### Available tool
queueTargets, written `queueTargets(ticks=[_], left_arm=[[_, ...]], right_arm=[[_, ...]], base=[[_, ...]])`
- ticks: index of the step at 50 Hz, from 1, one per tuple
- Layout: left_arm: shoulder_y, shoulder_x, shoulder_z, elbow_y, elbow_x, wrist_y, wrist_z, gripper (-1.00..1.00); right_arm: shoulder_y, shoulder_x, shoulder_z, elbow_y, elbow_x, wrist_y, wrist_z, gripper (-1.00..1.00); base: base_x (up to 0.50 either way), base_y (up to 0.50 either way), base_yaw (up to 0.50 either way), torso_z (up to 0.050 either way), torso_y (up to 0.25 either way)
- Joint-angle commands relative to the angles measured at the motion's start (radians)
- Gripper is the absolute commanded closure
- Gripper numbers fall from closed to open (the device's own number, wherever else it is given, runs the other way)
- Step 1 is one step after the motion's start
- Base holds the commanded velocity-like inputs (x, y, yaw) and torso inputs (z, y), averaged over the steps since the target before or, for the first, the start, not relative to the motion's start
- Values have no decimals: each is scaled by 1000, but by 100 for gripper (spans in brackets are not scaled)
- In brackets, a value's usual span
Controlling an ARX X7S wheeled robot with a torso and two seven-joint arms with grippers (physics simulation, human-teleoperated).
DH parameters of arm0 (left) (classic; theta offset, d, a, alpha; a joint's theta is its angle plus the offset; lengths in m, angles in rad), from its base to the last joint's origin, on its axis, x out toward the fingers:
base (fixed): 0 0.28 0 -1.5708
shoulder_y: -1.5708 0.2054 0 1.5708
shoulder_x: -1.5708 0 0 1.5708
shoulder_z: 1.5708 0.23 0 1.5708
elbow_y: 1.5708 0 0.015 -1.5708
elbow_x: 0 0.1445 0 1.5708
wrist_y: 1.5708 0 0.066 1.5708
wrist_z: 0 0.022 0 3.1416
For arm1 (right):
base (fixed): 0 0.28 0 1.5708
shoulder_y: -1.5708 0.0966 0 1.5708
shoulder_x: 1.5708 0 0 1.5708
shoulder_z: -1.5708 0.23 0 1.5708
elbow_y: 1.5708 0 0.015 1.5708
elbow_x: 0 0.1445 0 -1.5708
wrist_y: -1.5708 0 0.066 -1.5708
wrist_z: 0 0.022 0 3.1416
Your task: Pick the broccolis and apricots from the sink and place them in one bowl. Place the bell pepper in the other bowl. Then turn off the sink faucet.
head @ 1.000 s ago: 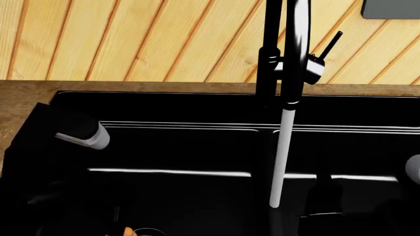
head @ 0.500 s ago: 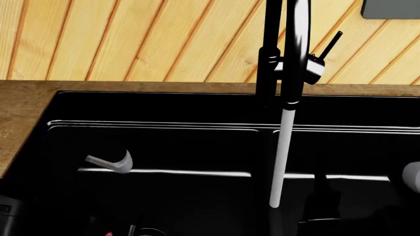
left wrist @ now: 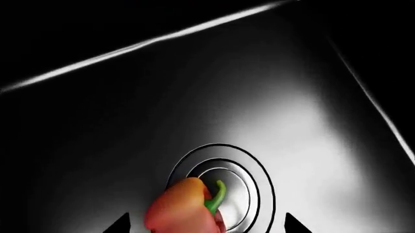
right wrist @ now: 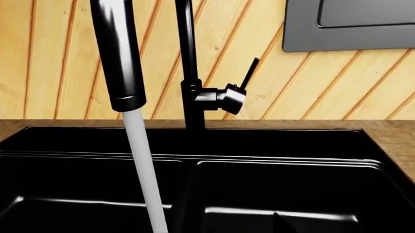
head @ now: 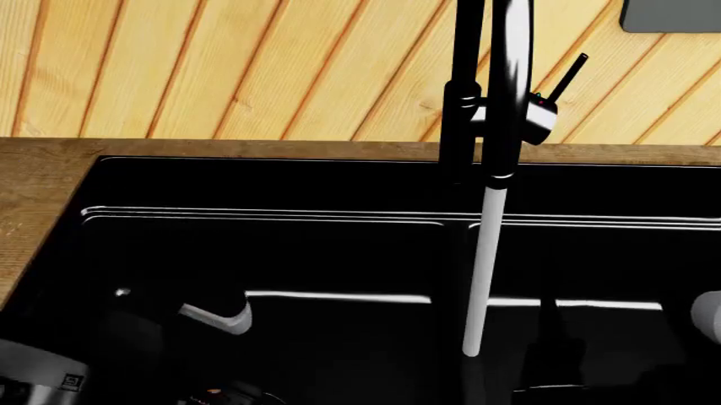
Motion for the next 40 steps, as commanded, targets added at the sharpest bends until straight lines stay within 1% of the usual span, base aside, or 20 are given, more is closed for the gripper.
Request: queueTargets(ticks=[1, 8, 13, 23, 28, 33, 40], left_arm=[[18, 29, 35, -50, 50, 22, 49, -100], [19, 51, 42, -88, 57, 30, 63, -100], [17, 66, 60, -131, 86, 39, 73, -100], [18, 76, 87, -170, 125, 51, 79, -100], [23, 105, 112, -226, 156, 66, 115, -100], [15, 133, 130, -304, 182, 81, 164, -100], [26, 145, 150, -319, 197, 86, 183, -100]], right_arm=[[-27, 5, 14, -10, -10, -15, -4, -100], [-50, -3, 13, -1, -22, -30, -11, -100], [-19, -17, 6, 11, -20, -5, -21, -100], [-46, -11, 11, 9, -26, -21, -21, -100], [-41, -22, 5, 16, -27, -14, -27, -100], [-85, -4, 15, 9, -30, -46, -25, -100], [-115, 6, 24, 4, -35, -70, -23, -100]], base=[[0, 0, 0, 0, 0], [0, 0, 0, 0, 0], [0, 0, 0, 0, 0], [0, 0, 0, 0, 0], [0, 0, 0, 0, 0], [0, 0, 0, 0, 0], [0, 0, 0, 0, 0]])
